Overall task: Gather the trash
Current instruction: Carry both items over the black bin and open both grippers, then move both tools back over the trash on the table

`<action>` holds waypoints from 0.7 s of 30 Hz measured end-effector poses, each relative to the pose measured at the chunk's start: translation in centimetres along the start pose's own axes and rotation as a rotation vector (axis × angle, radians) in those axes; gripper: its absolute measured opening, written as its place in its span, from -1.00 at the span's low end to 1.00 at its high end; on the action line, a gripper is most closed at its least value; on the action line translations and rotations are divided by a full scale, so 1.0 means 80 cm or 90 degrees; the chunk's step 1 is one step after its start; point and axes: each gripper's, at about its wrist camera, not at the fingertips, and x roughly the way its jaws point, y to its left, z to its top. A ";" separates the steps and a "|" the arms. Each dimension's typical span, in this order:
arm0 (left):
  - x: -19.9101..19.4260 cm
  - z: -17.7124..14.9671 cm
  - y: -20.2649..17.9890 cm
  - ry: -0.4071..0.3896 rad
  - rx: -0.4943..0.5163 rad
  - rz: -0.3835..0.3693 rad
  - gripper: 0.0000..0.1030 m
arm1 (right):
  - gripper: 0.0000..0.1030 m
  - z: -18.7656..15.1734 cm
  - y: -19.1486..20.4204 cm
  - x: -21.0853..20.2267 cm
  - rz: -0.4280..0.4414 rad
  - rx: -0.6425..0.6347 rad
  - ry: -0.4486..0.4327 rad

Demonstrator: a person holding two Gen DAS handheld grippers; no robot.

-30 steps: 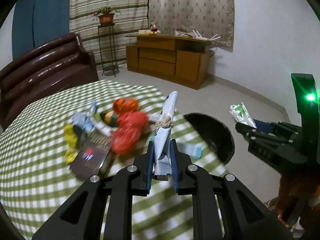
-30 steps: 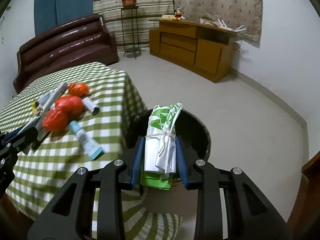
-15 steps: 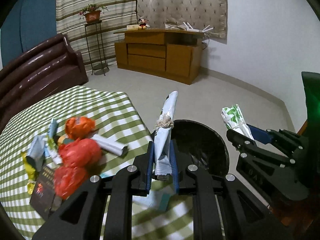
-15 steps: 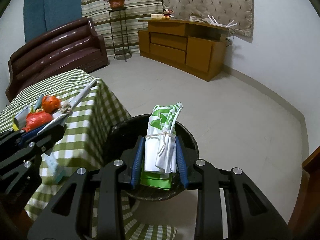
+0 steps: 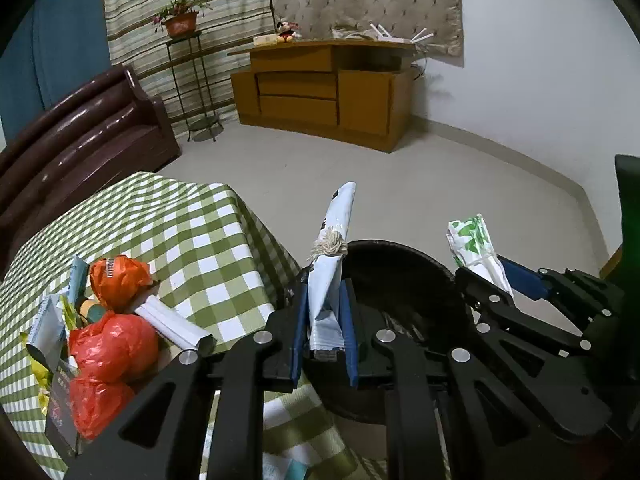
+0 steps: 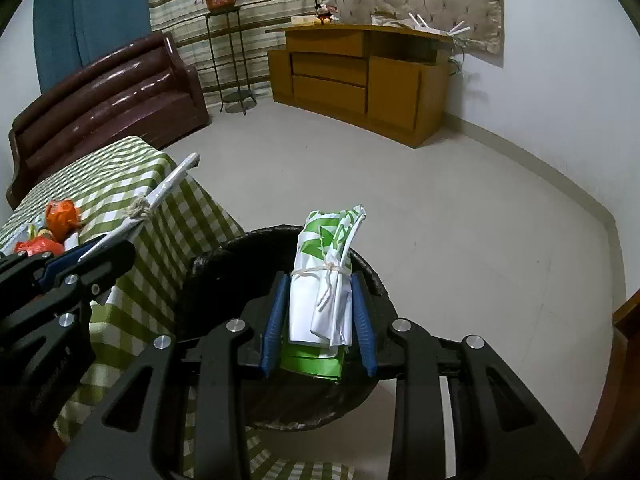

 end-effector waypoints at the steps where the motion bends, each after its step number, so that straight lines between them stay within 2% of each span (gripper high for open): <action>1: 0.003 0.001 -0.001 0.004 0.000 -0.002 -0.65 | -0.38 0.000 -0.001 0.003 0.002 0.001 0.002; 3: 0.007 0.002 -0.004 0.008 0.004 0.000 -0.58 | -0.36 0.002 -0.002 0.005 0.002 0.004 0.003; 4: 0.008 0.002 -0.005 0.010 0.007 0.001 -0.45 | -0.27 0.002 -0.002 0.005 0.002 0.007 0.003; 6: 0.011 0.010 -0.005 0.009 0.006 0.001 -0.34 | -0.12 0.000 -0.005 0.004 0.004 0.012 -0.001; 7: 0.011 0.011 -0.005 0.007 0.006 0.001 -0.30 | -0.11 0.000 -0.005 0.004 0.004 0.012 -0.001; 12: 0.009 0.011 -0.003 0.007 -0.004 0.002 -0.16 | 0.03 0.000 -0.010 0.000 -0.003 0.019 -0.005; 16: 0.003 0.007 0.000 0.004 -0.012 0.004 -0.04 | 0.29 0.000 -0.013 -0.008 -0.019 0.022 -0.013; 21: -0.009 0.001 0.009 0.003 -0.022 0.004 0.05 | 0.39 -0.002 -0.010 -0.015 -0.014 0.029 -0.009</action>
